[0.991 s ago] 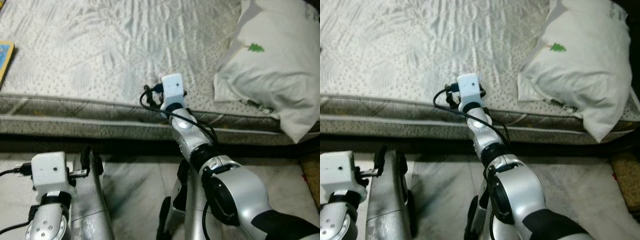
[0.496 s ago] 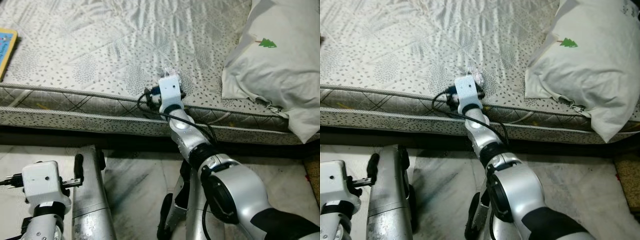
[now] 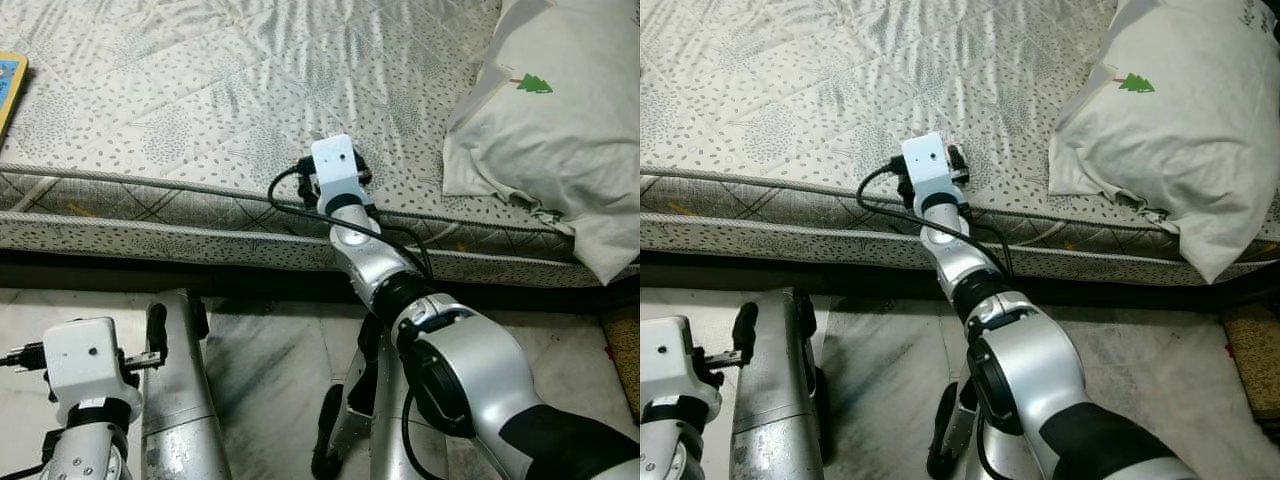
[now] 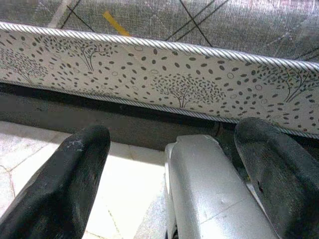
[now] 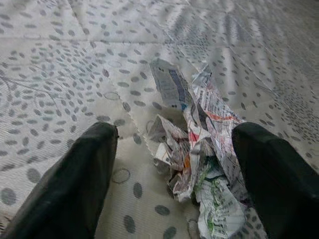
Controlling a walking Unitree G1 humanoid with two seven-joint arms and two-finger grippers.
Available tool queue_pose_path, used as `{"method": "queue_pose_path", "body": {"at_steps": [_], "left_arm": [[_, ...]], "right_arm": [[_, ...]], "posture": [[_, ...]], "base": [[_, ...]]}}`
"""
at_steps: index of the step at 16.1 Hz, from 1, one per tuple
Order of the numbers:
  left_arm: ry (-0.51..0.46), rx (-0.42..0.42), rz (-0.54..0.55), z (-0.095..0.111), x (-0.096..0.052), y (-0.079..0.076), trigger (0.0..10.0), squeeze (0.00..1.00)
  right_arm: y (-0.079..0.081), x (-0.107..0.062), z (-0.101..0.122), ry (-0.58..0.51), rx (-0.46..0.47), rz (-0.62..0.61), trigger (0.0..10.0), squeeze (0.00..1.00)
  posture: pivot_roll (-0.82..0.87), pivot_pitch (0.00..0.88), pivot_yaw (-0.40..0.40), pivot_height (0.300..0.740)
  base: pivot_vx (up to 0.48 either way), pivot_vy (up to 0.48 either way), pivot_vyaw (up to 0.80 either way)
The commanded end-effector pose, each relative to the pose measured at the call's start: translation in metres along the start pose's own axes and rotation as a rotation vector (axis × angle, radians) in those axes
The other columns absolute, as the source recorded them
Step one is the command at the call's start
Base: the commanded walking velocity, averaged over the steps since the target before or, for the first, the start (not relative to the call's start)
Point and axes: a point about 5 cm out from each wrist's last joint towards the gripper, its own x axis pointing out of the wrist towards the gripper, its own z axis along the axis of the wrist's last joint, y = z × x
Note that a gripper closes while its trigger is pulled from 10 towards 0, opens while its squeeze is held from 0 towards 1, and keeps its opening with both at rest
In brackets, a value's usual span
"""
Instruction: Clean up the room
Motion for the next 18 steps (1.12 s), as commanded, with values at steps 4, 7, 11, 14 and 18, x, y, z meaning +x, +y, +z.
{"method": "queue_pose_path", "body": {"at_steps": [4,7,11,14,18], "left_arm": [[0.016,0.002,0.006,-0.003,-0.002,0.0,10.0,0.0],[0.009,0.002,0.006,-0.002,0.001,0.0,10.0,0.0],[0.003,0.0,0.004,-0.001,0.005,-0.001,10.0,0.0],[0.0,-0.003,0.002,-0.001,0.007,-0.002,10.0,0.0],[-0.006,-0.007,0.003,-0.001,0.01,-0.003,10.0,0.0]], "right_arm": [[0.02,-0.005,-0.007,0.062,-0.035,0.04,0.0,0.0],[0.019,-0.006,-0.013,0.108,-0.067,0.047,0.0,0.0],[0.017,-0.006,-0.017,0.124,-0.071,0.046,0.0,0.0],[0.015,-0.006,-0.015,0.122,-0.066,0.038,0.0,0.0],[0.013,-0.005,-0.014,0.115,-0.059,0.034,0.0,0.0]], "posture": [[0.33,0.292,-0.238,0.483],[0.33,0.286,-0.236,0.483],[0.32,0.279,-0.236,0.483],[0.32,0.273,-0.236,0.483],[0.32,0.27,-0.24,0.483]], "base": [[0.0,0.0,0.0],[0.0,0.0,0.0],[0.0,0.0,0.0],[0.0,0.0,0.0],[0.0,0.0,0.0]]}}
